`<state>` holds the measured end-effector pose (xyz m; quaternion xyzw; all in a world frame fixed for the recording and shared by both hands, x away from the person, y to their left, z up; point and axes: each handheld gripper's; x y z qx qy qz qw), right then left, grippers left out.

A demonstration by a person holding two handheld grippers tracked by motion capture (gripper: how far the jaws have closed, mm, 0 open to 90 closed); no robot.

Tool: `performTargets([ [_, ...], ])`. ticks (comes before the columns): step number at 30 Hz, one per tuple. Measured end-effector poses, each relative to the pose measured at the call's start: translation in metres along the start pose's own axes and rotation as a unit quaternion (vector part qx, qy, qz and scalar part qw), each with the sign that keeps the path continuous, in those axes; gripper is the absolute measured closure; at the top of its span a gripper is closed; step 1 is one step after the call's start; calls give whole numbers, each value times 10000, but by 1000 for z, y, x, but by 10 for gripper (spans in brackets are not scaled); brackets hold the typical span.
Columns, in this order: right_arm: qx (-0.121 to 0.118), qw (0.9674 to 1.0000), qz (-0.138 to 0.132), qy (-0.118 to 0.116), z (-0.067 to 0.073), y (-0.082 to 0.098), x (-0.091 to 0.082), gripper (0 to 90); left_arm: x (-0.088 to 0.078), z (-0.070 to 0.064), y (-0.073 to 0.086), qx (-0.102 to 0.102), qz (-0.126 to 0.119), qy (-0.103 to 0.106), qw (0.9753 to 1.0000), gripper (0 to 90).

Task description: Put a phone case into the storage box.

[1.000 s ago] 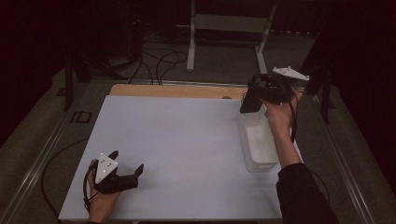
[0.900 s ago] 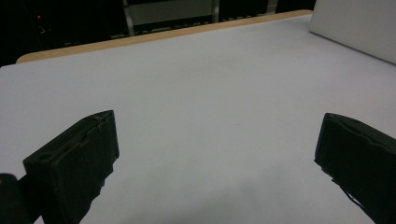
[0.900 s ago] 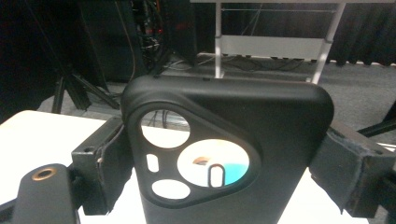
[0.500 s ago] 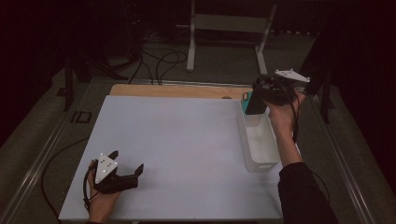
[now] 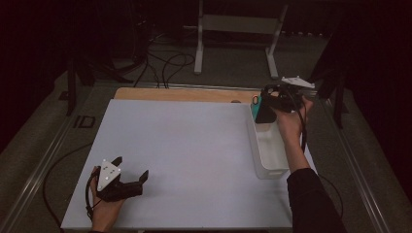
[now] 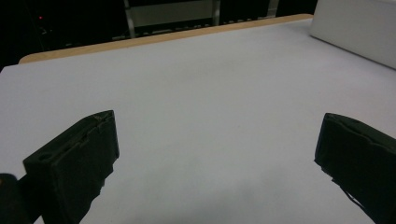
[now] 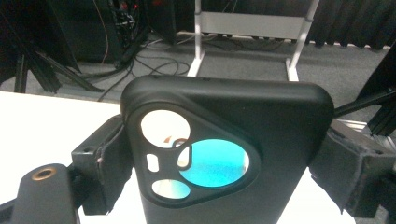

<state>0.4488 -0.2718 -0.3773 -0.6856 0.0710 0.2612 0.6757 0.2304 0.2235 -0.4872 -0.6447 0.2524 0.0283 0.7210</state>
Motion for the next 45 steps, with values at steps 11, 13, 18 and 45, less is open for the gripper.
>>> performTargets([
  [11, -12, 9998, 204, 37, 2, 13, 12, 138, 1, 0, -1, -20, -14, 13, 10000, 0],
  [13, -35, 9997, 256, 50, 3, 16, 15, 138, 1, 0, 0, -10, -5, 13, 10000, 0],
  [18, -51, 9995, 304, 58, 4, 19, 19, 138, 0, 0, 0, -24, -11, 15, 10000, 0],
  [45, -34, 9968, 733, 322, 6, 36, 49, 132, 0, 1, 0, -86, -27, 52, 9999, 0],
])
Point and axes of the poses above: each handheld gripper's, and its own axes: x roughly forward along the jaws, y roughly out of its underside, z roughly to its left, and after that the axes turned 7 degrees about -y, right-handed
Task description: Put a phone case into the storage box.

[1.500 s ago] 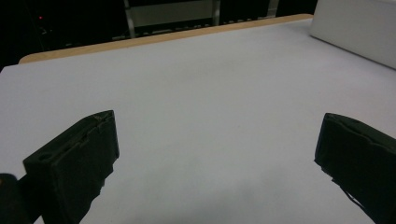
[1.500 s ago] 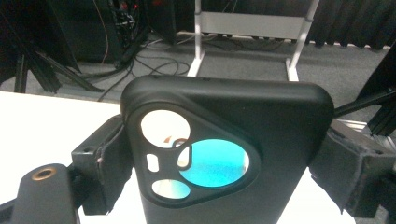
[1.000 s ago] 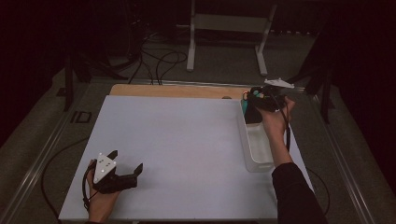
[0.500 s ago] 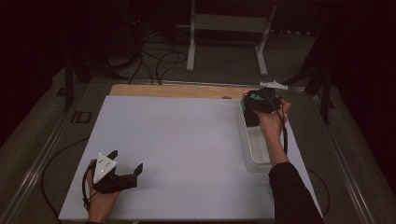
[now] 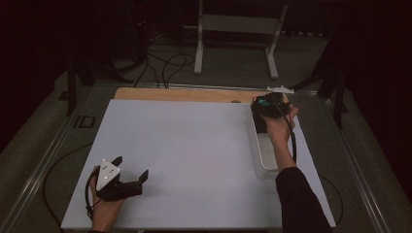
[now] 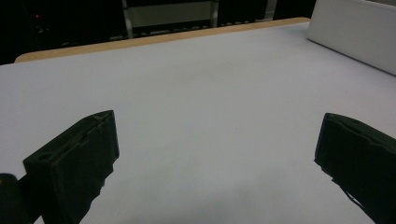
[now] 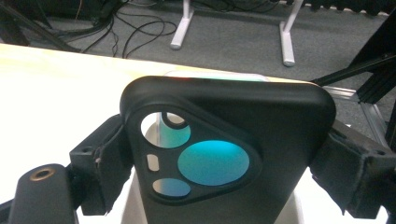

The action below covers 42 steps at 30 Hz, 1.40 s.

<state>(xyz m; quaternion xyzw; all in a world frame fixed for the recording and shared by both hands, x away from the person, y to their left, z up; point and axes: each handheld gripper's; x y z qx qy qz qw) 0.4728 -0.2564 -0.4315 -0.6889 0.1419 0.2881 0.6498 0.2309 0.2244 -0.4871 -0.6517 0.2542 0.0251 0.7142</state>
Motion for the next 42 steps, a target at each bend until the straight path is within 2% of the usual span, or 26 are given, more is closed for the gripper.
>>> performTargets([
  [14, -18, 9999, 108, -124, -4, -4, 4, 121, 0, 0, 0, 3, 2, 8, 10000, 0],
  [19, 14, 9998, 93, -169, -6, -5, 5, 91, 0, 0, 0, -6, 7, 7, 10000, 0],
  [21, 101, 9995, 112, -273, -8, -5, 6, 79, 0, 0, 0, -6, 8, 10, 10000, 0],
  [25, 76, 9995, 118, -276, -8, -5, 6, 79, 0, 1, 0, -13, 12, 7, 10000, 0],
  [33, 143, 9994, 37, -310, -10, -6, 4, 79, 0, 1, 0, -24, 9, 0, 10000, 0],
  [42, 113, 9992, -46, -370, -11, -7, -2, 80, 0, 0, 0, -13, 27, 9, 10000, 0],
])
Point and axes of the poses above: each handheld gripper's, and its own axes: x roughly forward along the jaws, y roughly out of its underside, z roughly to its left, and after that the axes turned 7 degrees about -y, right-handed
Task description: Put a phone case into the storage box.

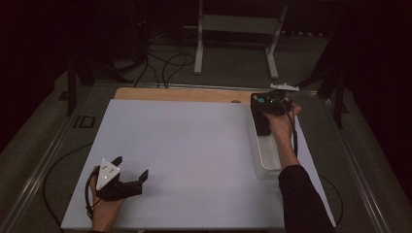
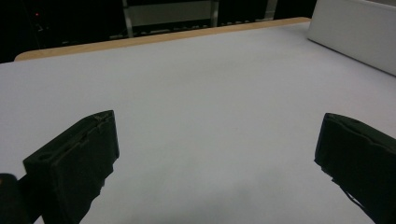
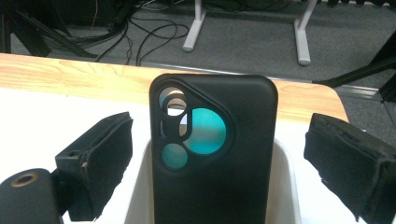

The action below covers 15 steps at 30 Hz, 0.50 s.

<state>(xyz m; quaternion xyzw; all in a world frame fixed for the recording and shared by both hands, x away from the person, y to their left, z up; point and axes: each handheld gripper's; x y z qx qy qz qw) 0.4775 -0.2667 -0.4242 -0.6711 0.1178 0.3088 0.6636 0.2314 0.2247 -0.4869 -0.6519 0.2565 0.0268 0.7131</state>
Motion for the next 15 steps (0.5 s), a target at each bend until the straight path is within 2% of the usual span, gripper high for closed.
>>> performTargets([
  [9, 8, 9996, -8, -285, 4, 0, -12, 85, 0, -1, 0, 2, 7, 1, 10000, 0],
  [12, 48, 9989, -70, -451, 8, 0, -18, 85, 0, -1, 0, -2, 13, 4, 10000, 0],
  [13, 52, 9981, -140, -593, 12, 1, -23, 85, 0, -1, 0, -10, 12, 10, 10000, 0],
  [15, 18, 9976, -166, -668, 16, 2, -26, 84, 0, 0, 0, -24, 13, 15, 10000, 0],
])
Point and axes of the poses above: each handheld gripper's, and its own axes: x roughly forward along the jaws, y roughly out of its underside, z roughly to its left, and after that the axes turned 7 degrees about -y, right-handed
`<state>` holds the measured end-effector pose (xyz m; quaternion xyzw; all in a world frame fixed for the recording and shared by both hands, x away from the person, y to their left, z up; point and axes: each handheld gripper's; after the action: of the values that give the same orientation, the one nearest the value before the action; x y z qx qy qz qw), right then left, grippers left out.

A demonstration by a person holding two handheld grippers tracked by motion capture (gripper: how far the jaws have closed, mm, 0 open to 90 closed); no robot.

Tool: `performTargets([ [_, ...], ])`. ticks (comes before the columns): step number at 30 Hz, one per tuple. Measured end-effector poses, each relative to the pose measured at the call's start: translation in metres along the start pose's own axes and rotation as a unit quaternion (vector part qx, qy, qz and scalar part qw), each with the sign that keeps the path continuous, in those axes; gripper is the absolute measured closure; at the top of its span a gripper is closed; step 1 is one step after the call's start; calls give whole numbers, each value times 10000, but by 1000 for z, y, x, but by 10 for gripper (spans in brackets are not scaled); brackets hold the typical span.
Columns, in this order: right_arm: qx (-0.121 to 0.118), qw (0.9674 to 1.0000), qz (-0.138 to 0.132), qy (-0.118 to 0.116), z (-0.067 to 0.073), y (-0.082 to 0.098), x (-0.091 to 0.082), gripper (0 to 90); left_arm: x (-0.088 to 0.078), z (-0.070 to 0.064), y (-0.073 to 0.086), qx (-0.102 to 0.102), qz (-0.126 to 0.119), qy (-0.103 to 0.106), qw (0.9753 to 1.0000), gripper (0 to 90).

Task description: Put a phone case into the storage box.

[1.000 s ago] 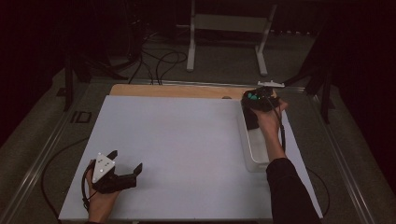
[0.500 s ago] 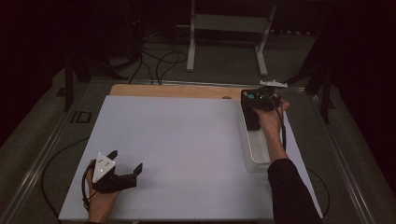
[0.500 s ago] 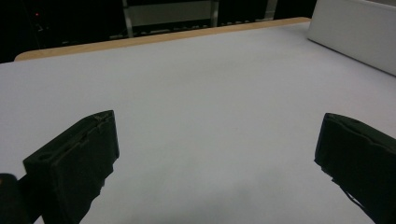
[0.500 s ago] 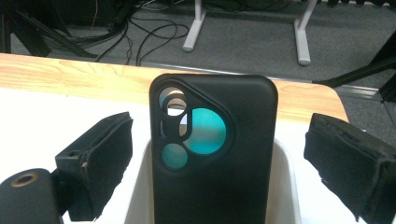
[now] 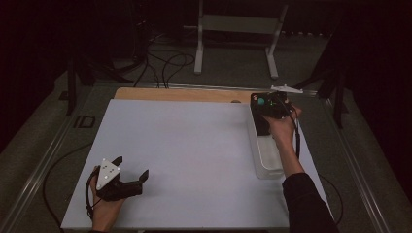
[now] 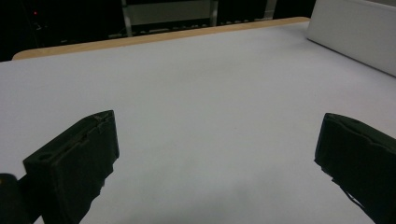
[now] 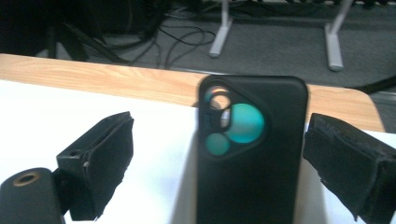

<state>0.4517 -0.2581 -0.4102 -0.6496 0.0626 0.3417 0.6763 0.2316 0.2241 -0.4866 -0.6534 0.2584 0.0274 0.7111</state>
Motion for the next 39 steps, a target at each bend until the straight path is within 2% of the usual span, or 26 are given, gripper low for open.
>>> performTargets([
  [3, -117, 9999, -2, -102, 6, 3, -4, 84, 0, 0, 0, -13, -5, 3, 10000, 0],
  [8, -100, 9995, -42, -298, 13, 10, -9, 84, 0, 0, 0, -22, 5, 11, 10000, 0],
  [9, -155, 9993, -14, -354, 16, 13, -11, 84, 0, 0, 0, -20, 7, 12, 10000, 0],
  [15, -257, 9985, -16, -477, 22, 22, -21, 84, -1, 1, 0, -37, 5, 28, 10000, 0],
  [25, -546, 9957, -214, -715, 31, 44, -57, 84, -2, 2, -2, -105, -12, 54, 9999, 0],
  [30, -548, 9947, -316, -806, 32, 51, -67, 84, -4, 2, -4, -163, -46, 98, 9998, 0],
  [39, -554, 9914, -561, -1043, 35, 77, -92, 85, -7, 2, -7, -192, -67, 137, 9997, 0],
])
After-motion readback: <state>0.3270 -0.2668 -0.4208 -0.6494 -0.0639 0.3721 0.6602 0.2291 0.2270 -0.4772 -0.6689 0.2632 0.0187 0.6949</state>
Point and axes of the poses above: each handheld gripper's, and its own axes: x roughly forward along the jaws, y roughly out of its underside, z roughly to its left, and after that the axes turned 7 degrees about -y, right-handed
